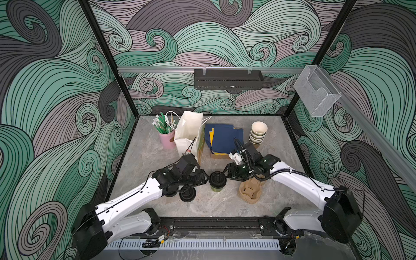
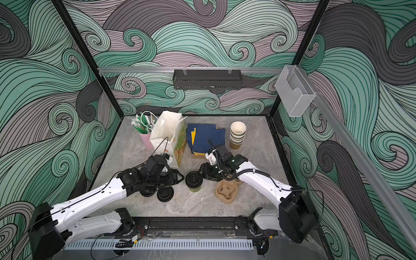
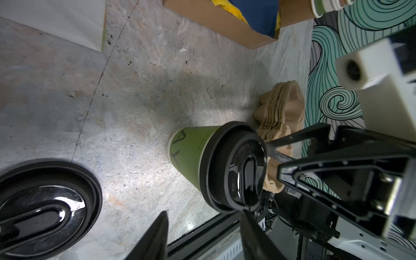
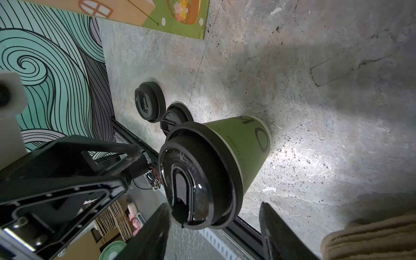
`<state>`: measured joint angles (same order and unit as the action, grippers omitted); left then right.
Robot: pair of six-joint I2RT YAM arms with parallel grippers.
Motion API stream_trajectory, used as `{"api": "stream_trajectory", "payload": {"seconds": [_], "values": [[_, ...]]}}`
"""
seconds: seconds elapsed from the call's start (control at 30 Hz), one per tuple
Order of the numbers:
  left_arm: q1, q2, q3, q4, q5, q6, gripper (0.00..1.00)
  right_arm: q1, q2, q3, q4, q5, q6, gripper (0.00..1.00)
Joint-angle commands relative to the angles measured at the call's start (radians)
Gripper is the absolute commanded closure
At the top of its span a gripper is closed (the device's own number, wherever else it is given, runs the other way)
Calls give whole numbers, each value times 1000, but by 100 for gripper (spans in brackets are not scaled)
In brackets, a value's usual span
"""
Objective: Pack the takeout coffee
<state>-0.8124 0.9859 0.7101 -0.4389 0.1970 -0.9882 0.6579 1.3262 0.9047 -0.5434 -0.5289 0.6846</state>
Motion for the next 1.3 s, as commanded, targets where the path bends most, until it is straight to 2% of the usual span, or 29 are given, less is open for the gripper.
{"api": "stream_trajectory", "payload": {"seconds": [0.0, 0.13, 0.4, 1.27], "values": [[7, -58, -124, 83, 83, -45, 50, 8, 14, 12, 6, -21, -10, 35], [7, -61, -165, 123, 162, -67, 53, 13, 34, 17, 5, -21, -10, 36], [7, 8, -167, 233, 229, -73, 57, 23, 48, 11, 12, -16, -2, 37], [13, 101, -176, 374, 187, -101, 67, 42, 54, -1, 2, 8, 10, 40]]}}
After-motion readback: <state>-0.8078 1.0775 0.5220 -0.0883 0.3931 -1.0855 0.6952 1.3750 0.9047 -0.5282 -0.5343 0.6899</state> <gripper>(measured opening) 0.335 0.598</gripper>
